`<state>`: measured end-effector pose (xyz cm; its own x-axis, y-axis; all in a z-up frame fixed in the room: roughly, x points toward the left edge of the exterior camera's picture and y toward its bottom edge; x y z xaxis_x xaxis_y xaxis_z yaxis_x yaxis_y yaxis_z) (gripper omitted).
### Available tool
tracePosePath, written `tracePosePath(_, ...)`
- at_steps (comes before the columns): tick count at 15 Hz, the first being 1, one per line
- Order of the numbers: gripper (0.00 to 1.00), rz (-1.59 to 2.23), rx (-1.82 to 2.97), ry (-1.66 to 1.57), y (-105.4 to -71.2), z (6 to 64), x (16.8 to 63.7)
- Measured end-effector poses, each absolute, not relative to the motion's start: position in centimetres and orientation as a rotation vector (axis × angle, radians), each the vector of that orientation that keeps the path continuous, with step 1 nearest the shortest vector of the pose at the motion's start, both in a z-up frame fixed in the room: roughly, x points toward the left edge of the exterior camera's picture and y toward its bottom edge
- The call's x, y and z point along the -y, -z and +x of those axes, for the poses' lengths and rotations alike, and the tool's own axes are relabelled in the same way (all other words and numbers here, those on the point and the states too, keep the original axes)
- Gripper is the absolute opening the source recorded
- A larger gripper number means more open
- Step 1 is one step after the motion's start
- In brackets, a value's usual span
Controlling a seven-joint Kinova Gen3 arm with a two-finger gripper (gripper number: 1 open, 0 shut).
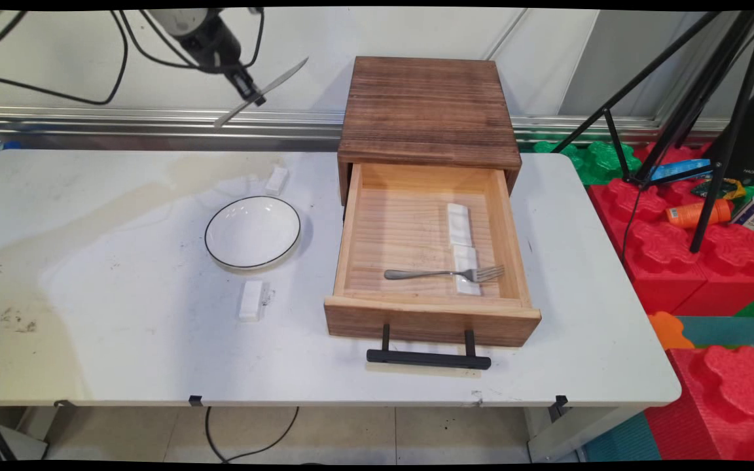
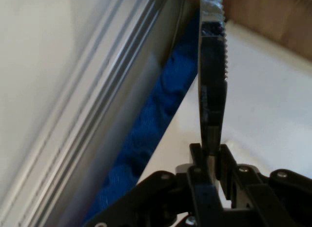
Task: Place the picked object into the drawer
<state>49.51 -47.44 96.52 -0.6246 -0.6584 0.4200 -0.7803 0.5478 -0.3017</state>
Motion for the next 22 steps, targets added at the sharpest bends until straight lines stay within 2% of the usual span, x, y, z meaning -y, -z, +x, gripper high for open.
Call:
tracePosePath(7,0.0,0.975,2.517,-0.661,-101.1,41.4,44.5)
tracePosePath(11,0.0,0.865,2.517,-0.604,-102.2,36.7,43.0)
tracePosePath(16,0.0,0.75,2.529,-0.518,-102.5,31.2,42.0)
tracePosePath(22,0.0,0.659,2.539,-0.414,-101.0,25.6,42.0)
